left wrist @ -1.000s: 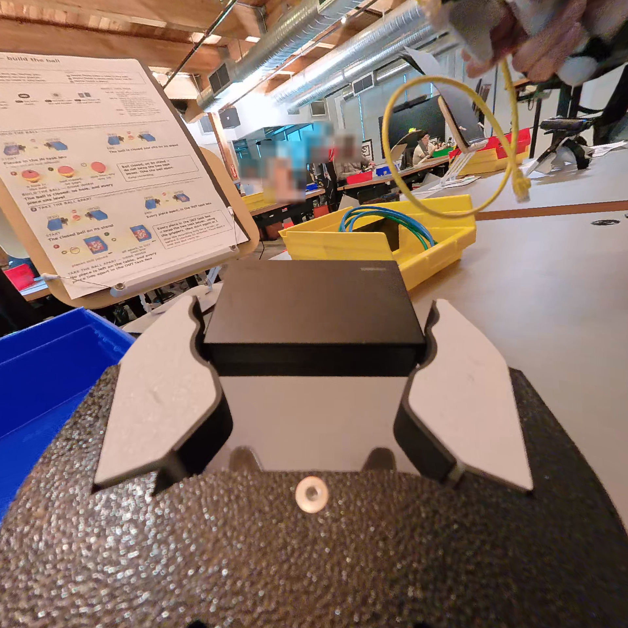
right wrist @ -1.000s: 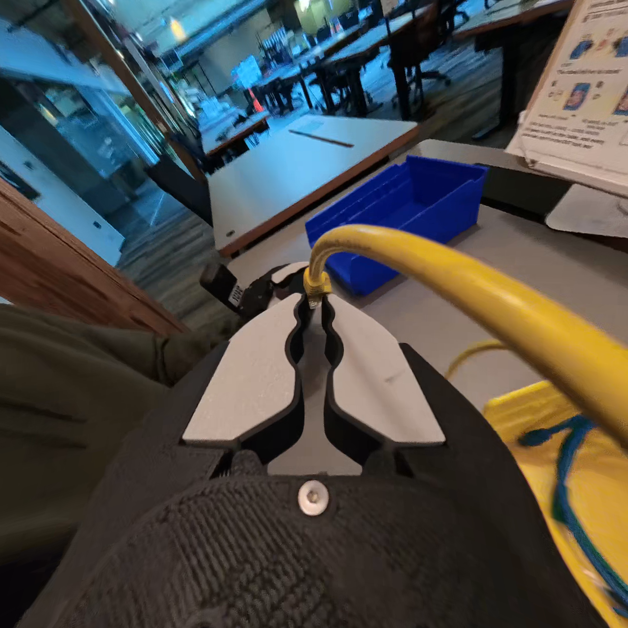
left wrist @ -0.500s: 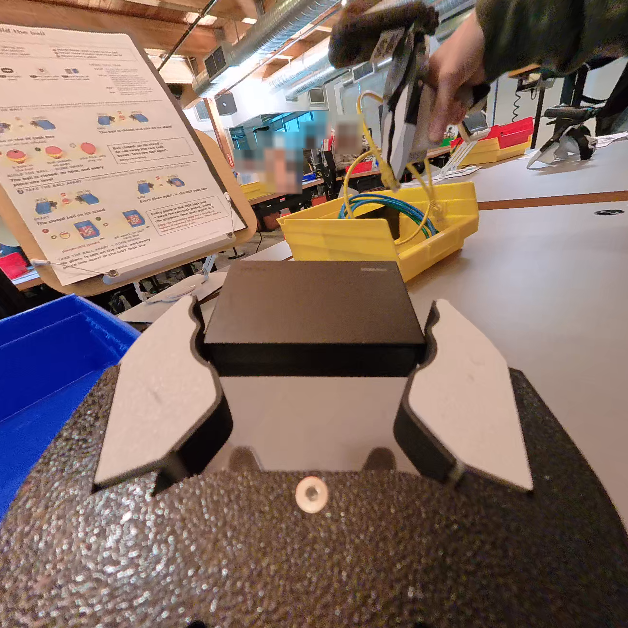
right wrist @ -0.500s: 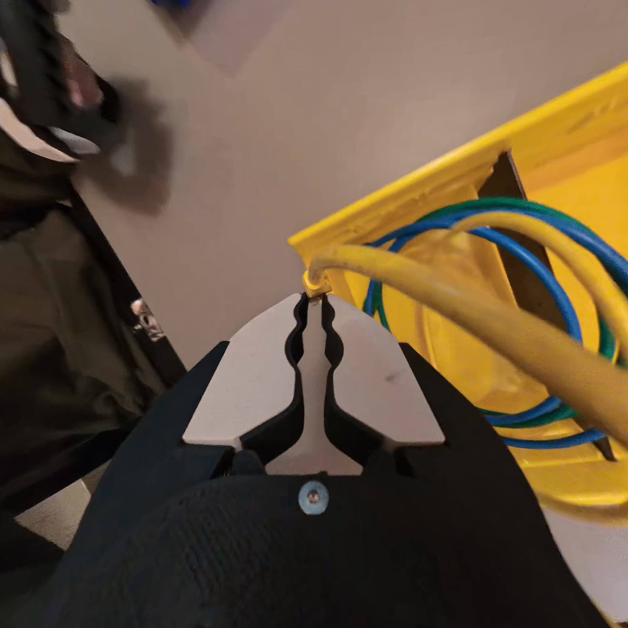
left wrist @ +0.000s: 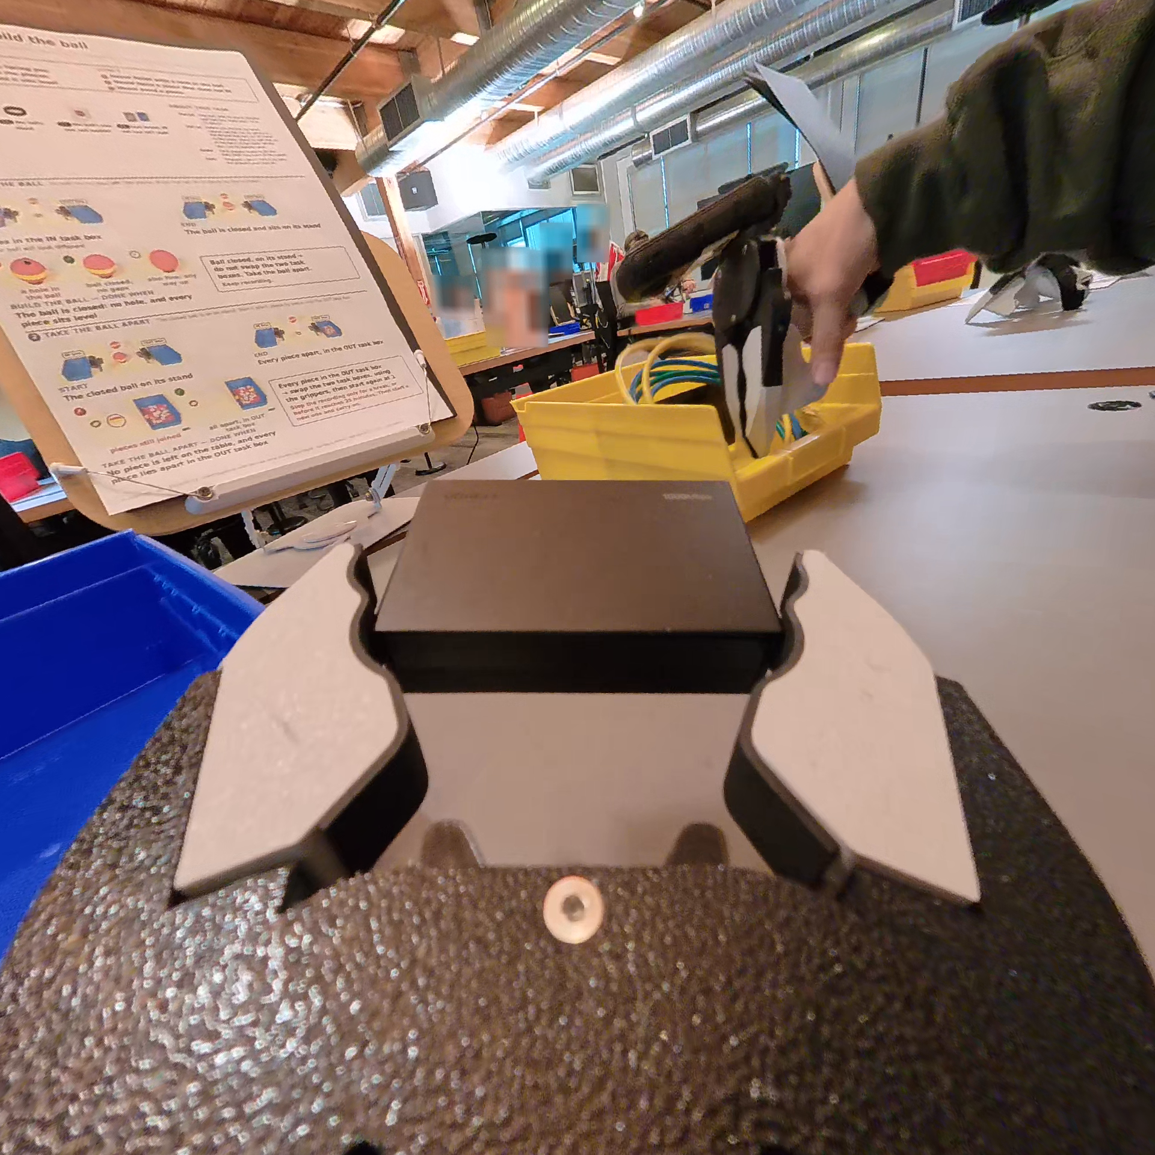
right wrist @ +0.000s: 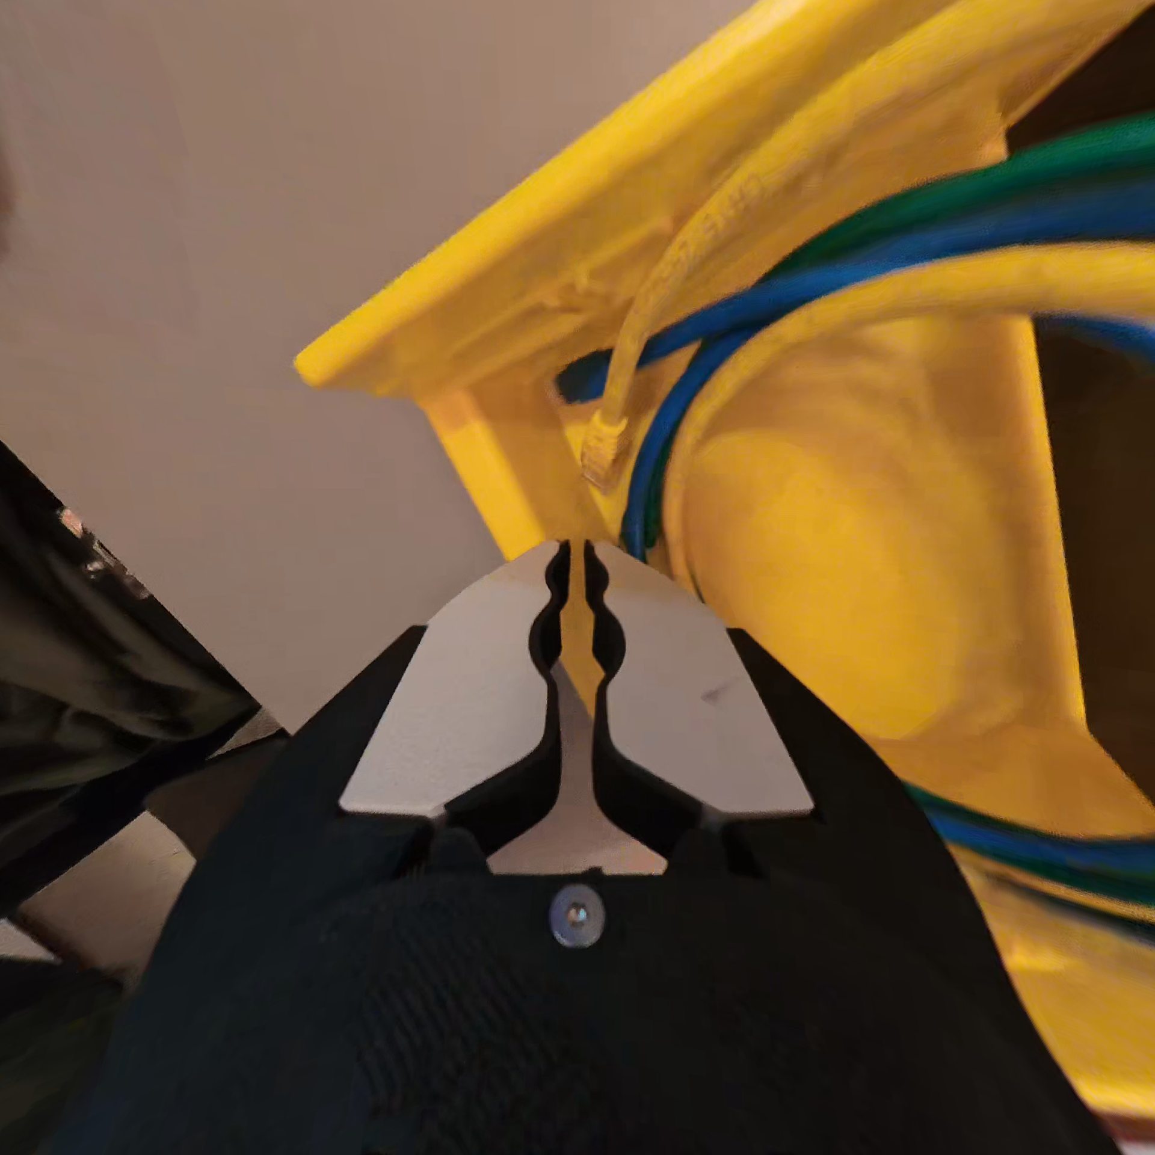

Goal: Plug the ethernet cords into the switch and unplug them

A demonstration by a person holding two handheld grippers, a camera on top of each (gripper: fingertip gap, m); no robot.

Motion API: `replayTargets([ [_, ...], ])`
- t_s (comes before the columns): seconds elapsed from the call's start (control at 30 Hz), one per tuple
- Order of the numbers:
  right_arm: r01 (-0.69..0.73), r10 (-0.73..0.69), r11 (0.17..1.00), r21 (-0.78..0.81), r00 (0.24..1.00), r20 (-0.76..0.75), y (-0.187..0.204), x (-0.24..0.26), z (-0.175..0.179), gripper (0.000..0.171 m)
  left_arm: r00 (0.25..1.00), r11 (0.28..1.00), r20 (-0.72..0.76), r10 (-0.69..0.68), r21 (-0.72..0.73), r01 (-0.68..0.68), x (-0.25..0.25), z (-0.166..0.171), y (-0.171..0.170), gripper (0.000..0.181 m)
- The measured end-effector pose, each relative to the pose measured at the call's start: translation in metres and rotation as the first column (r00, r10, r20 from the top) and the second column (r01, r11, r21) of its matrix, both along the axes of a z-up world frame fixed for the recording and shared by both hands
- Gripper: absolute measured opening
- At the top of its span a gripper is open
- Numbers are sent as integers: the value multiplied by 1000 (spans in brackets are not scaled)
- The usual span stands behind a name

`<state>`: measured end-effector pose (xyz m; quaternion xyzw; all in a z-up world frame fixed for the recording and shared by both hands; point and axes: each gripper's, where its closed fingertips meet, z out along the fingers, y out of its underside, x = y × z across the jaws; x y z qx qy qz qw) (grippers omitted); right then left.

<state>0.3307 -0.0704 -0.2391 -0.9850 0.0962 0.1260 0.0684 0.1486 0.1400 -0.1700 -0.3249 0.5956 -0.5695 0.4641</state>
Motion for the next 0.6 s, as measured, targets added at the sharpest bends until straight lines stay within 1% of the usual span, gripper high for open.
replayTargets([
  [0.03, -4, 4, 1000, -11, 1000, -7, -5, -2, 5, 18, 1000, 1000, -1, 0, -2, 0, 0, 0, 0, 121],
  [0.07, -5, 4, 1000, -2, 999, -53, -8, -10, 12, 41, 1000, 1000, -2, 0, -3, 0, 0, 0, 0, 121],
  [0.1, 33, -32, 999, 12, 995, -91, -9, -15, 19, 47, 1000, 1000, -3, -1, -2, 1, 0, 0, 0, 121],
  [0.13, 71, -66, 997, 35, 990, -125, -9, -20, 28, 46, 1000, 1000, -3, -2, 1, 2, 0, 0, 0, 121],
  [0.17, 100, -87, 990, 94, 987, -133, -3, -23, 37, 47, 1000, 1000, -2, -3, 6, 3, 0, -1, -1, 121],
  [0.2, 119, -93, 973, 200, 987, -132, 8, -28, 49, 50, 1000, 1000, -2, -4, 12, 4, 0, -1, -2, 121],
  [0.23, 138, -97, 935, 328, 985, -140, 24, -36, 62, 53, 1000, 1000, -3, -5, 20, 5, 0, -1, -3, 121],
  [0.27, 161, -96, 877, 452, 982, -164, 41, -49, 76, 54, 1000, 1000, -2, -9, 28, 9, 0, -1, -4, 121],
  [0.33, 237, -90, 717, 656, 964, -249, 78, -78, 99, 56, 1000, 999, 1, -27, 41, 27, -1, -1, -9, 121],
  [0.37, 295, -81, 647, 703, 944, -321, 95, -96, 105, 57, 999, 998, 3, -43, 47, 43, -1, 0, -13, 121],
  [0.4, 357, -41, 604, 713, 907, -419, 108, -118, 107, 58, 998, 997, 6, -57, 53, 57, -3, 0, -17, 121],
  [0.43, 409, 11, 598, 689, 856, -517, 120, -141, 105, 64, 997, 996, 9, -71, 62, 70, -4, 1, -21, 121],
  [0.47, 442, 54, 614, 654, 803, -594, 130, -162, 100, 70, 996, 994, 13, -86, 74, 85, -5, 2, -25, 121],
  [0.5, 453, 89, 640, 621, 759, -645, 137, -180, 93, 70, 995, 991, 19, -99, 89, 97, -7, 3, -29, 121],
  [0.53, 447, 117, 668, 595, 727, -677, 143, -196, 85, 71, 993, 988, 26, -113, 109, 110, -9, 4, -33, 121],
  [0.6, 409, 175, 704, 581, 693, -700, 151, -219, 76, 74, 989, 978, 32, -145, 159, 138, -13, 6, -43, 121],
])
